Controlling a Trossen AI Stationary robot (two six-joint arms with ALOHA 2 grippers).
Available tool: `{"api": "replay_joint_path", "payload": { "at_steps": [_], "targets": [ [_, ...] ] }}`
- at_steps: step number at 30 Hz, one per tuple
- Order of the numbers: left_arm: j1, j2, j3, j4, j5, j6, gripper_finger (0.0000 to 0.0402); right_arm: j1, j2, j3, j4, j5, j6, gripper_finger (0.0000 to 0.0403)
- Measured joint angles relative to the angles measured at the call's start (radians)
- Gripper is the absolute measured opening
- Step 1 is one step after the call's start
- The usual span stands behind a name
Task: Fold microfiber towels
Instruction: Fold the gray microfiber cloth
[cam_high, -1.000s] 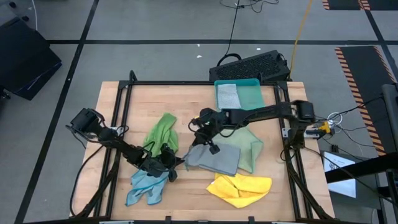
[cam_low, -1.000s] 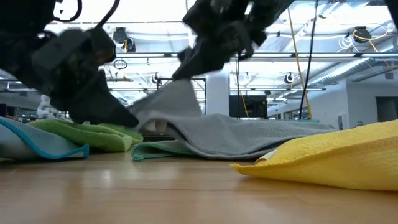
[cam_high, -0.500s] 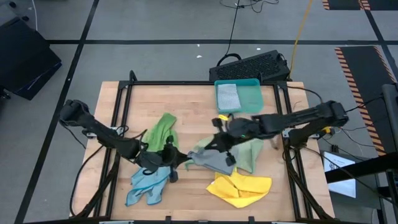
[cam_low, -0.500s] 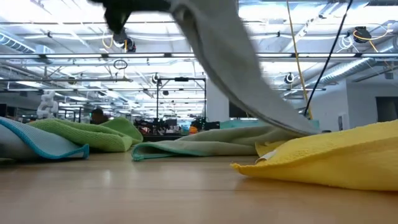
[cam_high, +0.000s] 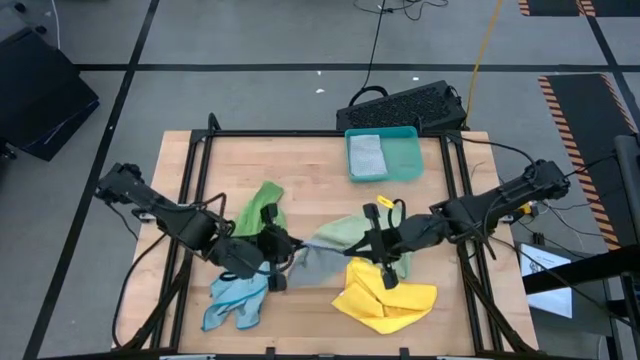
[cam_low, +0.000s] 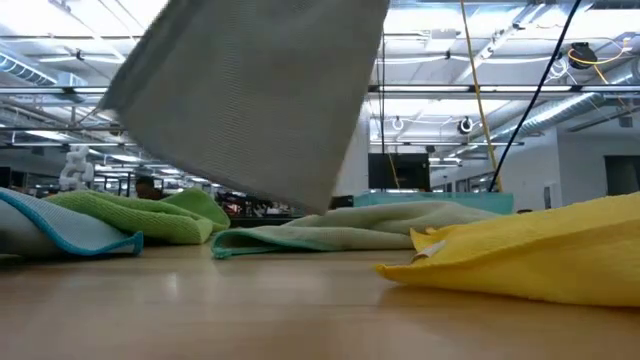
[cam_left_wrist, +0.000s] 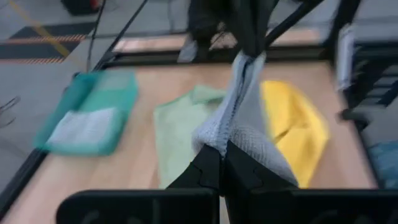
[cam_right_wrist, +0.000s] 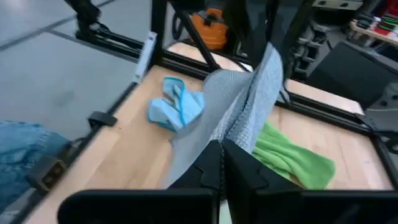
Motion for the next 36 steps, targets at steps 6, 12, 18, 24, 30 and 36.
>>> {"api": "replay_joint_path", "payload": {
  "at_steps": [6,12,18,24,30,36],
  "targets": [
    [0.069,0.001,-0.082,-0.05,-0.02,-0.082,0.0004,-0.113,-0.009,-0.133,0.067,-0.008,-0.016,0.0],
    [0.167,0.001,-0.225,-0.046,-0.019,-0.169,0.0004,-0.264,-0.018,-0.324,0.238,-0.108,-0.073,0.0],
    [0.269,0.002,-0.356,0.044,0.031,-0.161,0.0005,-0.431,-0.018,-0.429,0.378,-0.233,-0.093,0.0],
    [0.291,0.002,-0.38,0.055,0.124,-0.102,0.0005,-0.487,-0.018,-0.528,0.549,-0.391,0.05,0.0],
    [0.29,0.005,-0.384,0.03,0.125,-0.042,0.0005,-0.419,-0.017,-0.623,0.723,-0.407,0.189,0.0],
    [0.268,0.06,-0.386,0.075,0.174,0.1,0.0005,-0.325,0.048,-0.661,0.819,-0.396,0.272,0.0]
  ]
}}
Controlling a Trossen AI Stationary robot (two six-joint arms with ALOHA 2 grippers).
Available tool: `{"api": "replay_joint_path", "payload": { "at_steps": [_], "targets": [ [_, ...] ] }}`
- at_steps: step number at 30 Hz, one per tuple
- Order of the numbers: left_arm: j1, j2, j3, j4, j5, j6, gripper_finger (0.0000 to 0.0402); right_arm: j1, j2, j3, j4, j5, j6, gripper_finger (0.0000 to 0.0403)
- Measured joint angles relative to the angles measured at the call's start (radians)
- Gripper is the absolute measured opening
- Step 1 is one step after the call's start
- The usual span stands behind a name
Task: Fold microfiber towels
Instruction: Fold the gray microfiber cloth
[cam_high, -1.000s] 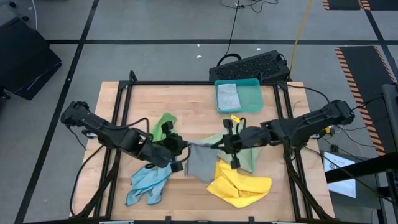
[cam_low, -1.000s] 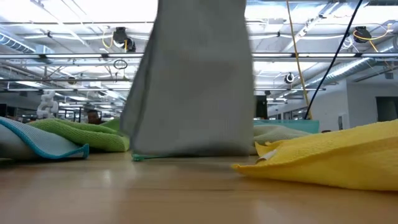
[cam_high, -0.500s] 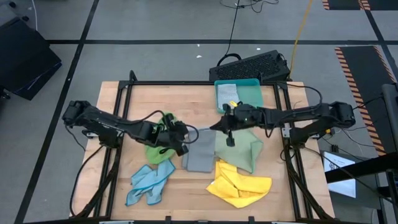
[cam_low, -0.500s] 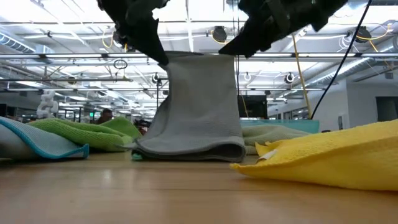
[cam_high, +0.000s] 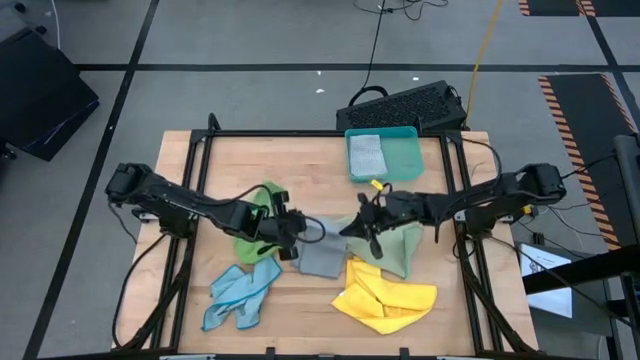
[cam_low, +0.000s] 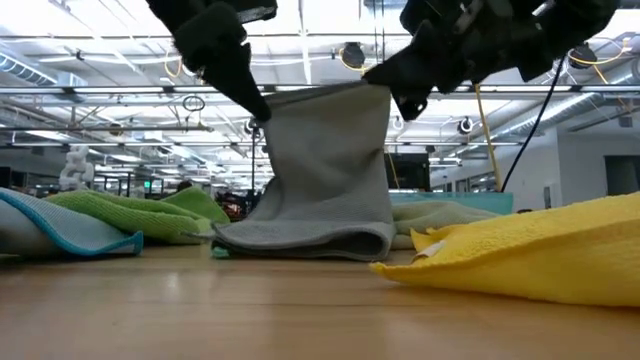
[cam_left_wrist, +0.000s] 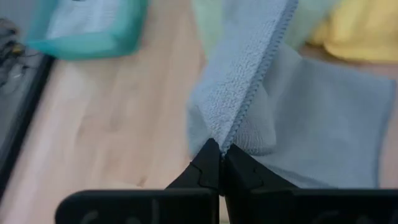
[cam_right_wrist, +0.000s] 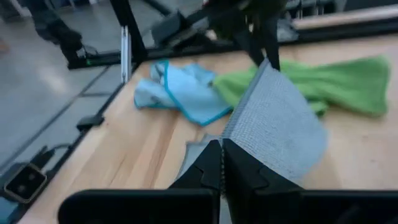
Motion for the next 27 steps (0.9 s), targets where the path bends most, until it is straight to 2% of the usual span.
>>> {"api": "replay_joint_path", "payload": {
  "at_steps": [3,9,16,18,23,27],
  "targets": [
    [-0.012,0.03,0.0,-0.011,0.024,0.005,0.0005,0.048,0.049,0.0,0.023,0.054,0.017,0.0],
    [-0.055,0.039,0.0,-0.002,0.072,-0.019,0.0005,0.121,0.096,0.0,0.097,0.06,0.084,0.0],
    [-0.082,0.034,0.0,-0.049,0.079,-0.05,0.0005,0.171,0.136,0.004,0.14,0.163,0.092,0.0],
    [-0.083,0.034,0.0,-0.05,0.09,-0.056,0.0005,0.174,0.164,0.001,0.149,0.163,0.112,0.0],
    [-0.083,0.034,-0.039,-0.045,0.092,-0.07,0.0005,0.182,0.288,0.002,0.295,0.161,0.166,0.0001],
    [-0.082,0.034,-0.103,0.043,0.112,-0.076,0.0005,0.185,0.342,0.003,0.336,0.152,0.209,0.0002]
  ]
}}
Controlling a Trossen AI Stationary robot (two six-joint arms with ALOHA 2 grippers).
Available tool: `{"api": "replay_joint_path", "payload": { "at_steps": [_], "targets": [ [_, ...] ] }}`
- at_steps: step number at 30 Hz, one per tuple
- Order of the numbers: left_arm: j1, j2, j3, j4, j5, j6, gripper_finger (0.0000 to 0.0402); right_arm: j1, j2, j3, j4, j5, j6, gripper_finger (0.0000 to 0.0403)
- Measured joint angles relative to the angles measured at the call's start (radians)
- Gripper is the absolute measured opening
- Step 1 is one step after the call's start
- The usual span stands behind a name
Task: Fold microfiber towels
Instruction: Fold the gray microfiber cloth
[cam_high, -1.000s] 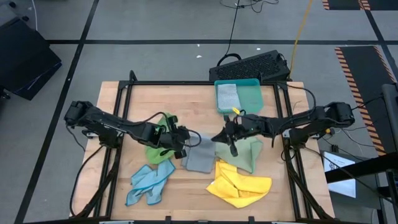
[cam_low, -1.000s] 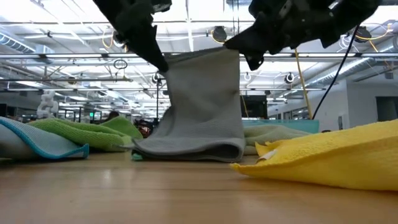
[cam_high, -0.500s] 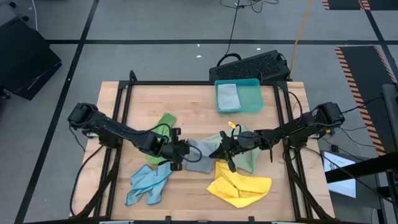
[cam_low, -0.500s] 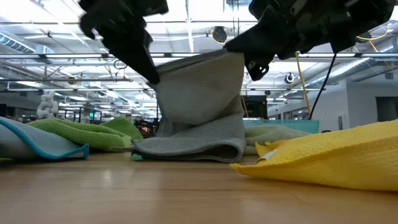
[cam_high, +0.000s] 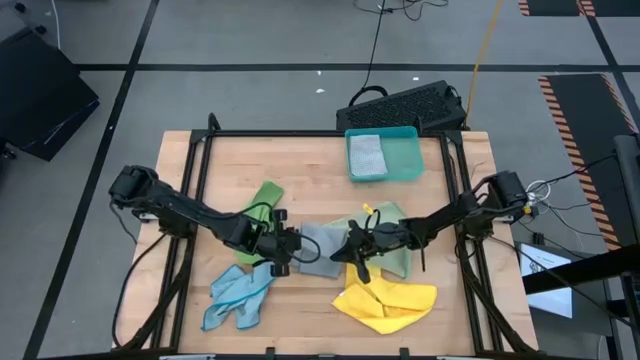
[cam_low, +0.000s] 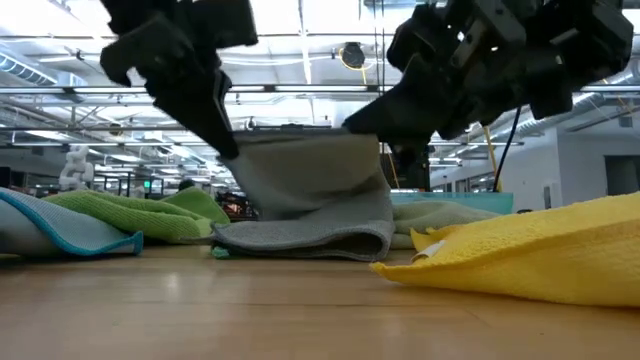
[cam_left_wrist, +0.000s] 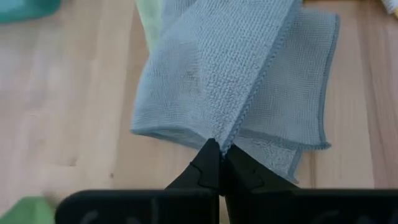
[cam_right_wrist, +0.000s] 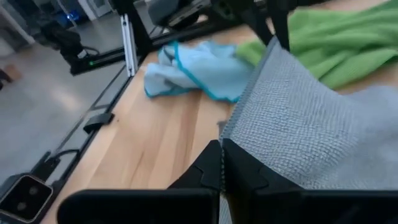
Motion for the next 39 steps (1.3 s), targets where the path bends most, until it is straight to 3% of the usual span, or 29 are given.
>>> {"api": "replay_joint_path", "payload": {
  "at_steps": [11,26,31,39],
  "targets": [
    [0.003,0.001,-0.138,0.185,0.015,0.024,0.0005,0.017,0.111,0.0,0.119,0.01,0.062,0.0003],
    [-0.013,0.001,-0.149,0.233,0.065,-0.028,0.0021,0.054,0.138,-0.002,0.115,-0.017,0.072,0.0008],
    [-0.026,-0.001,-0.151,0.195,0.015,-0.078,0.0067,0.06,0.138,-0.004,0.111,-0.092,0.054,0.005],
    [-0.032,-0.006,-0.151,0.164,-0.022,-0.215,0.0125,0.043,0.09,-0.003,0.093,-0.065,0.022,0.0137]
  ]
}}
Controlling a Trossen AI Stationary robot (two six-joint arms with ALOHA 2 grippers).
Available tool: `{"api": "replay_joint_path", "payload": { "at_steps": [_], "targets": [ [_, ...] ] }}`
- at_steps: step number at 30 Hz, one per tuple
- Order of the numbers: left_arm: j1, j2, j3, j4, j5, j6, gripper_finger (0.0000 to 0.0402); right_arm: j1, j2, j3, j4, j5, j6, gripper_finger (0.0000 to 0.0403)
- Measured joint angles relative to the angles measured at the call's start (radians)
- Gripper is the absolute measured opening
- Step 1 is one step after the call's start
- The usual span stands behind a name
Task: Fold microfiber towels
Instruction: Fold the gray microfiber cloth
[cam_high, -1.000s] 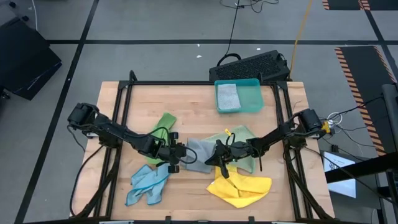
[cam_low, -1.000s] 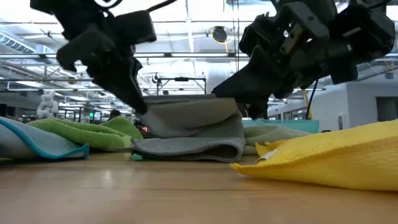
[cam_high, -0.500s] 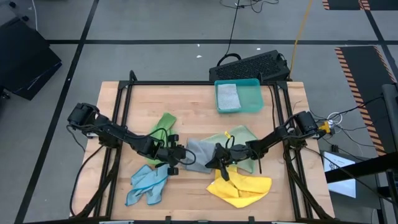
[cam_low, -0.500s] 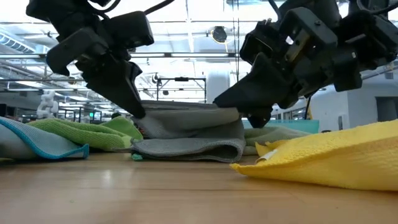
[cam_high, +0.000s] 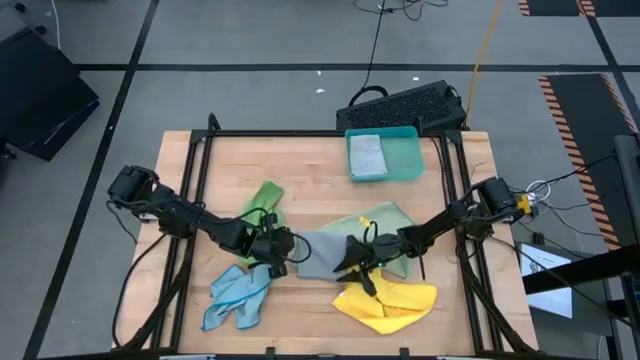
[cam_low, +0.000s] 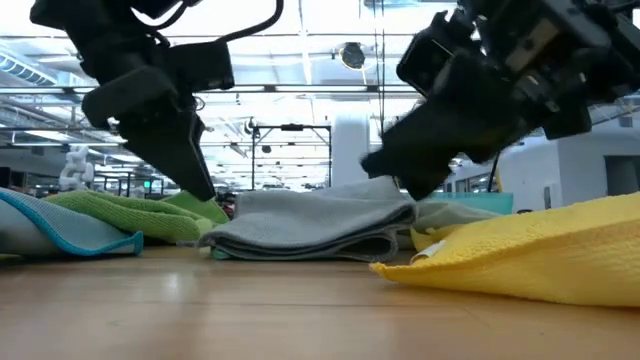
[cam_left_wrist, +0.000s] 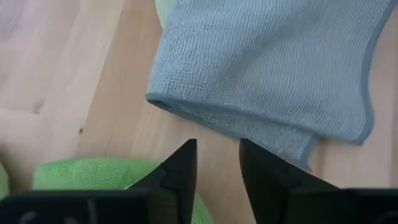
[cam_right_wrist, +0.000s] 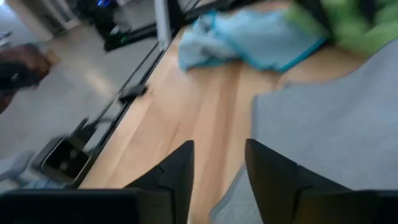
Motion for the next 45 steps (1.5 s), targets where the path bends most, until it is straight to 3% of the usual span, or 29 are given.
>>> {"api": "replay_joint_path", "payload": {
  "at_steps": [4,15,20,26,38,45],
  "targets": [
    [-0.002,0.0,0.0,0.02,0.002,-0.096,0.0129,-0.02,-0.045,0.001,-0.034,0.019,-0.026,0.0149],
    [-0.002,0.007,0.002,0.078,-0.007,-0.333,0.013,-0.019,-0.192,0.001,-0.405,0.097,-0.169,0.0149],
    [0.016,0.045,0.002,0.179,0.055,-0.336,0.013,0.015,-0.197,0.001,-0.474,0.096,-0.225,0.0129],
    [0.051,0.078,0.002,0.132,0.057,-0.476,0.013,0.04,-0.197,0.001,-0.482,0.096,-0.257,0.0102],
    [0.108,0.088,0.003,0.17,0.067,-0.472,0.013,0.041,-0.197,0.001,-0.577,0.097,-0.342,0.0079],
    [0.154,0.152,0.005,0.256,0.147,-0.436,0.013,0.04,-0.197,0.0,-0.597,0.096,-0.365,0.0079]
  ]
}}
